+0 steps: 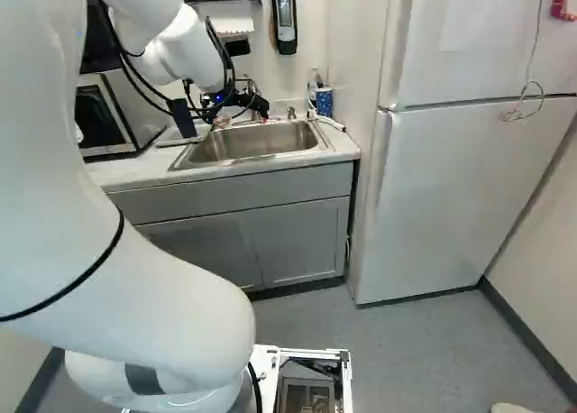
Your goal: Rinse the cup and place it in the tray
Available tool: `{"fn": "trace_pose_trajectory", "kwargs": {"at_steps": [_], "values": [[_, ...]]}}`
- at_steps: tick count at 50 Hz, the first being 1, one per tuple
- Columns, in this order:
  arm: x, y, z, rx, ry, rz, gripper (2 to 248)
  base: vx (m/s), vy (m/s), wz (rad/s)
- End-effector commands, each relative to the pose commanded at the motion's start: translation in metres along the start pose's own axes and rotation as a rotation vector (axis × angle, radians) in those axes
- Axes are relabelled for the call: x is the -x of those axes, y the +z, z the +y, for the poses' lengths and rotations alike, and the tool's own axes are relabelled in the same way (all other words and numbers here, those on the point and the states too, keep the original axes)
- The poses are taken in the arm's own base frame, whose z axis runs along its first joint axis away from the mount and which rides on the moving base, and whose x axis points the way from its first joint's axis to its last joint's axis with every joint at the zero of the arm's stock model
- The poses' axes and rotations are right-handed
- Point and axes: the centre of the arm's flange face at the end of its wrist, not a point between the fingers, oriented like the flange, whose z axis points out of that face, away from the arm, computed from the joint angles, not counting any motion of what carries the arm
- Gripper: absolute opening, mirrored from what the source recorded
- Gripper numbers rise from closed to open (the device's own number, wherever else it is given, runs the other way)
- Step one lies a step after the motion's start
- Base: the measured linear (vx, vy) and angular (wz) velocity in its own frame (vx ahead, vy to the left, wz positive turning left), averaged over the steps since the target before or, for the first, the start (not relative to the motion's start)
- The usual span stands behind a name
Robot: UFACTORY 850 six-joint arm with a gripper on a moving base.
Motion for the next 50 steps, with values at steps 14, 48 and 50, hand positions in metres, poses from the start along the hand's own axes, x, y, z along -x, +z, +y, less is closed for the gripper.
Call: {"fn": "trace_pose_trajectory", "kwargs": {"at_steps": [14, 48, 50], "values": [[0.0000, 0.0000, 0.0000, 0.000, 0.000, 0.000, 247, -0.119, 0.019, 0.202], [0.0000, 0.0000, 0.0000, 0.000, 0.000, 0.000, 247, -0.094, 0.016, 0.098], [0.0000, 0.0000, 0.0000, 0.000, 0.000, 0.000, 247, -0.091, 0.001, 0.012]]}}
